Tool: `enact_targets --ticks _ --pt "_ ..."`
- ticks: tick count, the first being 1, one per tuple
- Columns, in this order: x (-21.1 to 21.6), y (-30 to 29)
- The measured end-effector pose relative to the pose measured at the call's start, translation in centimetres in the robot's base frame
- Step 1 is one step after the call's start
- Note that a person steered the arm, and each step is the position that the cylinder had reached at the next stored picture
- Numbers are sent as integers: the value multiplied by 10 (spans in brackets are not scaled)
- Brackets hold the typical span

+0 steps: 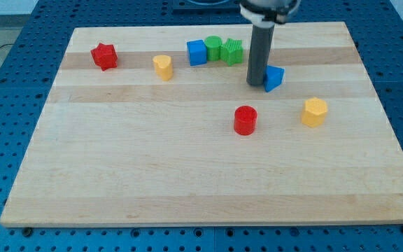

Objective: Push the blue triangle into the right of the green star

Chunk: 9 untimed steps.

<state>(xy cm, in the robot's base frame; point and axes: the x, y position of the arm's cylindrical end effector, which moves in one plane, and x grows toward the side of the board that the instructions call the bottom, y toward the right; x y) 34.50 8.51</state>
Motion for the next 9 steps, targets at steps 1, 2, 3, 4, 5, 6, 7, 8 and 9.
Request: enact_targets --ticks 1,2,3,4,5,6,7,8,9 --pt "-24 0" --pt "-13 0" --pt "6 0" --pt "25 0" --pt "37 1" --pt "48 4" --pt "63 6" --pt "77 10" --pt "71 20"
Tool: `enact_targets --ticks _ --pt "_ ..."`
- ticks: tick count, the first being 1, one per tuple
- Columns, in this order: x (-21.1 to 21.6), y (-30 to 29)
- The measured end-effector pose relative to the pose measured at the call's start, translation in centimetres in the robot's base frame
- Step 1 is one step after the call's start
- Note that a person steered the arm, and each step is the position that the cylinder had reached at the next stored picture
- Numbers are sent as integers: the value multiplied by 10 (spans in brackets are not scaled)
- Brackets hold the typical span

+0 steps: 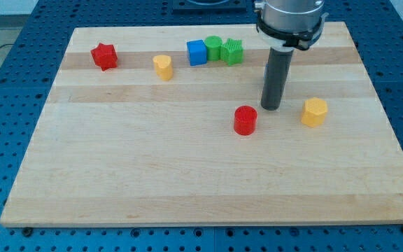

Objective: Push the blue triangle into the right of the green star

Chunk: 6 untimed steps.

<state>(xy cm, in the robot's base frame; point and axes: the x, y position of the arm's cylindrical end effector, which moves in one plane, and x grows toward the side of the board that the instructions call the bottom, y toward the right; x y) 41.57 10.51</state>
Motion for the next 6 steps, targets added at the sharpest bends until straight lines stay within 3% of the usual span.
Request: enact_targets --ticks 2,5,6 --pt "-60 0" --pt "-85 -6" --pt "-66 5"
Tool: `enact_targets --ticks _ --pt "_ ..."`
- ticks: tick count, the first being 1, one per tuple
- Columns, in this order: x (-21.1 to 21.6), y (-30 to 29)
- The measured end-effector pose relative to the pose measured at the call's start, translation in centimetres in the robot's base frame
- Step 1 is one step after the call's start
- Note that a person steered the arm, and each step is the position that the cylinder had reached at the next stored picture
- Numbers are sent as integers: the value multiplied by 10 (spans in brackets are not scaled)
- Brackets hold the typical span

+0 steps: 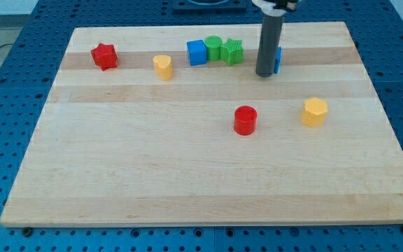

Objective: Push the blue triangle into the right of the green star

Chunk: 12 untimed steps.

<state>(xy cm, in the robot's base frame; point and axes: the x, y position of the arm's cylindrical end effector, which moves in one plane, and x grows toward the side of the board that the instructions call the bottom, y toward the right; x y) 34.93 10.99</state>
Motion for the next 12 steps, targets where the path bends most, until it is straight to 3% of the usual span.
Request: enact_targets --ticks 2,4,6,9,11,12 --pt "-6 36" --pt "-10 -31" --pt "-25 38" --pt "-62 34" --pt "-58 75" --pt "-35 73"
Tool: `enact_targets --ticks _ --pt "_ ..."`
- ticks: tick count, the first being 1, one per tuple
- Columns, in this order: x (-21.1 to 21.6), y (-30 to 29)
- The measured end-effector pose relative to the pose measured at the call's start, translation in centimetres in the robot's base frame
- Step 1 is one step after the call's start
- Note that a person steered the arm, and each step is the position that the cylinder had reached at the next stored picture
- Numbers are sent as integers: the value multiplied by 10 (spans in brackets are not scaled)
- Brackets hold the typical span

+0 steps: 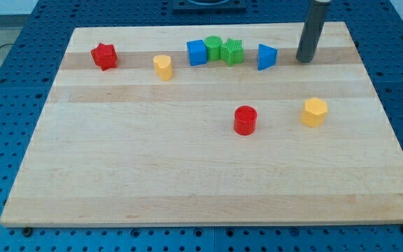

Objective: Push the blue triangle into the right of the green star

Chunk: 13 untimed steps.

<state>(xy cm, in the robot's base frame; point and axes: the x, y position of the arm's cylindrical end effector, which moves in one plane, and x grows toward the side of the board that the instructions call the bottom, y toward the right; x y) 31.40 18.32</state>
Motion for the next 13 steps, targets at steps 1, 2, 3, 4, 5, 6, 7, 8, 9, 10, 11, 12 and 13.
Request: enact_targets --ticks 1,2,3,4,5,6,7,8,9,10,11,12,13 --pt "27 -2" --pt "33 -22" --pt "22 -61" --pt "11 -95" --pt "-8 -98" --pt "-8 -76" --pt "-8 -40" --pt "-14 -14" --pt "-35 -10" --pt "-40 -21" --pt "-39 -39" --pt "-39 -41" --pt "-39 -41"
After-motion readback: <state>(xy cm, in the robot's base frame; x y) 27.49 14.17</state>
